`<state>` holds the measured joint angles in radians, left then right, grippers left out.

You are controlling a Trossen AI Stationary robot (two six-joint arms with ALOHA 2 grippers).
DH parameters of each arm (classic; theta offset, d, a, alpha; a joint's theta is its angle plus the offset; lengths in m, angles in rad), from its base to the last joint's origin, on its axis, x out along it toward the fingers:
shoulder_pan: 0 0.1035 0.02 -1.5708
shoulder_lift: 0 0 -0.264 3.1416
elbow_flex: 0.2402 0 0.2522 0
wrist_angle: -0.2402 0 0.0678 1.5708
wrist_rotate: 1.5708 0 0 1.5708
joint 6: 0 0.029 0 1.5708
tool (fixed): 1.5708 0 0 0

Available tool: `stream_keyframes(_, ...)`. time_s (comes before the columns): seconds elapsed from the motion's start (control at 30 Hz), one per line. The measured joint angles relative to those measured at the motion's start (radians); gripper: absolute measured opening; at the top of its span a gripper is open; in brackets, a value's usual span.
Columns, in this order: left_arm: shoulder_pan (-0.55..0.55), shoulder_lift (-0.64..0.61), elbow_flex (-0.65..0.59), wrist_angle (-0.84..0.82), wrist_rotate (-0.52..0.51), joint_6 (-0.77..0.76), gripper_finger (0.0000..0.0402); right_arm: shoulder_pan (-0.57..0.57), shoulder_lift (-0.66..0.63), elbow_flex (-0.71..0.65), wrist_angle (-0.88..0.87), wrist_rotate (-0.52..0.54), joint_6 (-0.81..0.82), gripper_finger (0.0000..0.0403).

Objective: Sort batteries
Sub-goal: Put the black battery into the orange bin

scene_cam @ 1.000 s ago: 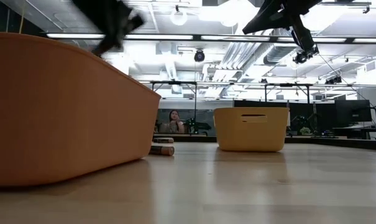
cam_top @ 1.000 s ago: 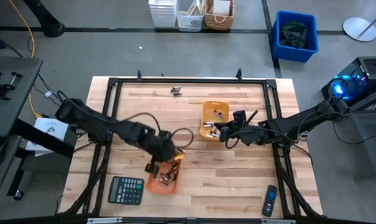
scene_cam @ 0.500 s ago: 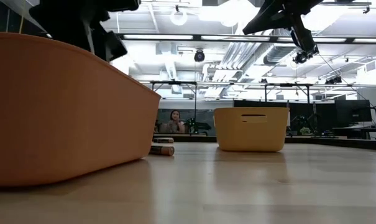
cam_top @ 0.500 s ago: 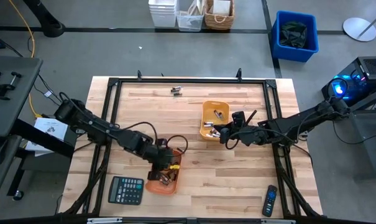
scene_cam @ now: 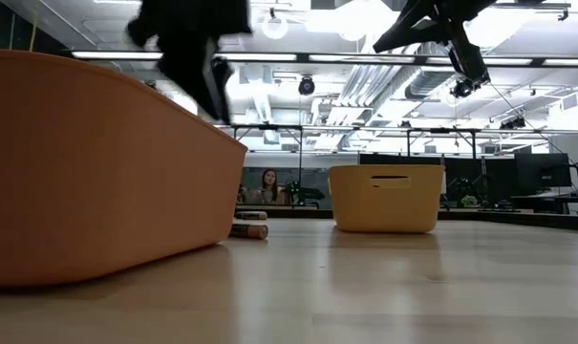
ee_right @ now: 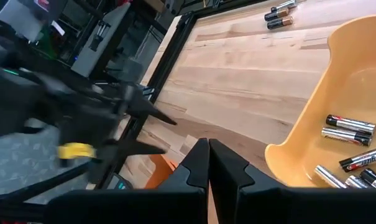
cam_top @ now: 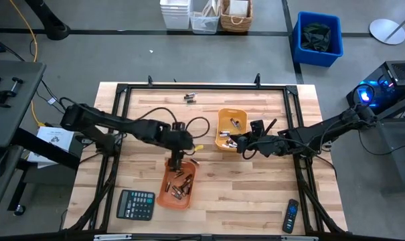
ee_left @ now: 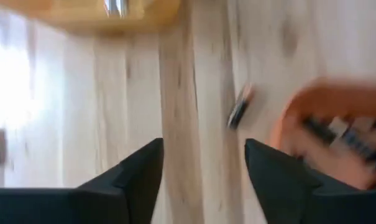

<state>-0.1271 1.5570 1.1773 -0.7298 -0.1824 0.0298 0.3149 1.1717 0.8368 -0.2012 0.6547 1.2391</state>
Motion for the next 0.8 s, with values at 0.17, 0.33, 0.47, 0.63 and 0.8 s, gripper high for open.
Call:
stream_keyframes(0.17, 0.026, 0.001, -0.128, 0.034, 0.016, 0.021, 0.0068, 0.0, 0.0, 0.0, 0.001, -0.001, 0.002, 0.0)
stream_keyframes(0.33, 0.01, 0.001, -0.164, 0.133, 0.067, -0.048, 0.001, 0.0, 0.0, 0.0, 0.003, -0.001, 0.002, 0.0)
stream_keyframes(0.47, 0.002, 0.007, -0.164, 0.167, 0.116, -0.052, 0.0002, 0.0, 0.0, 0.0, 0.004, 0.012, 0.002, 0.0)
stream_keyframes(0.63, -0.022, 0.021, -0.165, 0.136, 0.13, -0.052, 0.0, 0.0, 0.0, 0.0, 0.011, 0.028, -0.002, 0.0)
stream_keyframes(0.8, -0.072, 0.034, -0.164, 0.121, 0.139, -0.097, 0.0, 0.0, 0.0, 0.0, 0.019, 0.029, -0.007, 0.0)
